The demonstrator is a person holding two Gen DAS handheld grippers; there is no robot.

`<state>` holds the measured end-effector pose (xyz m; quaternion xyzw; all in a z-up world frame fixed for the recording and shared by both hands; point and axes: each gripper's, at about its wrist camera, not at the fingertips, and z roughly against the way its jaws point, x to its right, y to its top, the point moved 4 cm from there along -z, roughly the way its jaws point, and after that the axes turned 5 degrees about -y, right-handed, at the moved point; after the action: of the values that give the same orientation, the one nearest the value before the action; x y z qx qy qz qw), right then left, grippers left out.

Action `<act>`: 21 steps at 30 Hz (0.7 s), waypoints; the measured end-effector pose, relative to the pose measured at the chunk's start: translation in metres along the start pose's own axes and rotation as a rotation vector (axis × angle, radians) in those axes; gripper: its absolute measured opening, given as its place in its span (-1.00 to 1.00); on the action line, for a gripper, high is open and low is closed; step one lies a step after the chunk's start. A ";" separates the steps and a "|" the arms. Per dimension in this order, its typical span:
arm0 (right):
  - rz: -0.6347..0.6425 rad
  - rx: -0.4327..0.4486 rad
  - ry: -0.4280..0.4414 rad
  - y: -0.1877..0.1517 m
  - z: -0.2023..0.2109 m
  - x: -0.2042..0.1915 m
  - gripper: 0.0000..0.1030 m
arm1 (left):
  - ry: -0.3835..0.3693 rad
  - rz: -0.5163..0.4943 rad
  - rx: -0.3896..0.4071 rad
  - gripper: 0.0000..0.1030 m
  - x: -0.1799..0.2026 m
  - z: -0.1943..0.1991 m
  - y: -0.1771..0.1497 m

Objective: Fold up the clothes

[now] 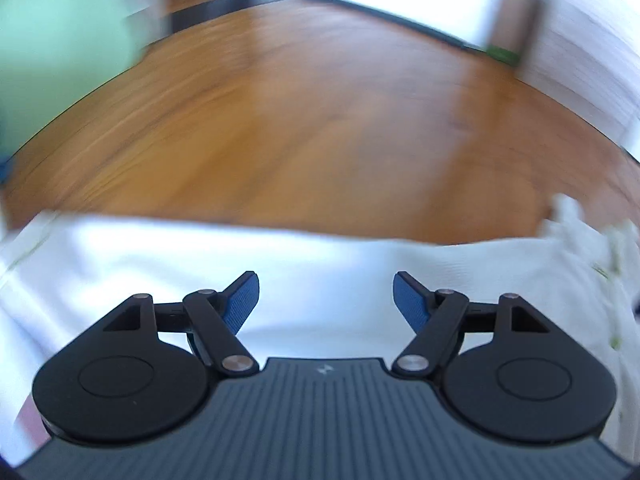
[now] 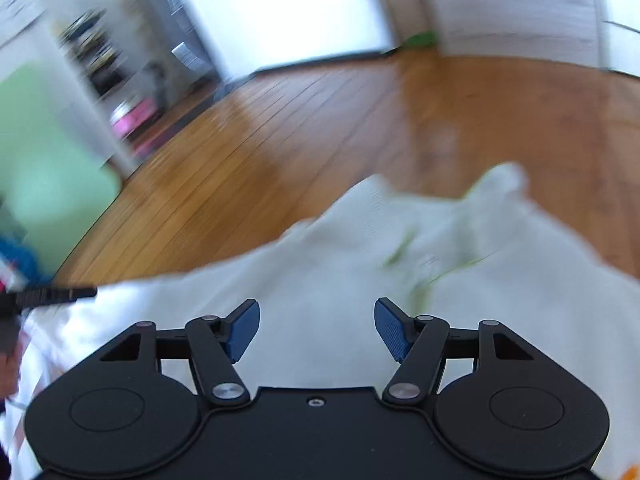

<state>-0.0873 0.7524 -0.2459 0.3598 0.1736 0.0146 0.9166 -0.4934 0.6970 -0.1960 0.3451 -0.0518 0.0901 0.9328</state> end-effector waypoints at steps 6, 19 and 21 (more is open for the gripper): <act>0.085 -0.071 0.119 -0.034 -0.013 -0.069 0.34 | 0.221 0.086 0.091 0.45 -0.089 0.026 -0.048; 0.267 -0.173 0.165 -0.074 -0.030 -0.149 0.34 | 0.201 0.368 0.186 0.40 -0.185 -0.001 -0.045; 0.334 -0.167 0.138 -0.078 -0.030 -0.156 0.34 | 0.198 0.342 0.190 0.33 -0.178 -0.009 -0.042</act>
<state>-0.2514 0.6911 -0.2701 0.3043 0.1720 0.2053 0.9142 -0.6588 0.6480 -0.2573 0.4071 -0.0089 0.2849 0.8678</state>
